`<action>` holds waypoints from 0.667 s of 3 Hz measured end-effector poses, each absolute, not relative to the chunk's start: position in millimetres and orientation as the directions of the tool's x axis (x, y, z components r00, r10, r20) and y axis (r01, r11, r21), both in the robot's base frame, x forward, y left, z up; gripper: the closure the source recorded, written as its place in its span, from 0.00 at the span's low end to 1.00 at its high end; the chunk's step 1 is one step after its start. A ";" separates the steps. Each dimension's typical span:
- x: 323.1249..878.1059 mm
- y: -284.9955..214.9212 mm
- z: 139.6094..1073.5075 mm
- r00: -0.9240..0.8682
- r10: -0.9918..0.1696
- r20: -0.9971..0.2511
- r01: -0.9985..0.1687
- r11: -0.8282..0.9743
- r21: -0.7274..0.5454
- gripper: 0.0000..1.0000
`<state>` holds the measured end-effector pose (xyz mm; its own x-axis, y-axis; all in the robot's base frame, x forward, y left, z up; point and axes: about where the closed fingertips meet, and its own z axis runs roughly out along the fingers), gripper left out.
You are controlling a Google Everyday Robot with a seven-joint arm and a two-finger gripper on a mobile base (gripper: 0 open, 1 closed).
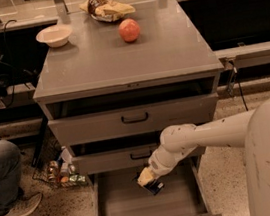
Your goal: Place rxbar blueberry into bottom drawer
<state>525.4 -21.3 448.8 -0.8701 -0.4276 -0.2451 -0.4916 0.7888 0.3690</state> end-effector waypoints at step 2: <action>506.9 -50.8 362.2 -0.938 -0.329 -0.113 -0.348 0.887 0.304 1.00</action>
Offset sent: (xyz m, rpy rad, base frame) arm -0.0404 -0.0795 -0.1965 -0.2537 0.1943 -0.2926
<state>506.9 -50.8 362.2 -0.9376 -0.3287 -0.1134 -0.3477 0.8871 0.3036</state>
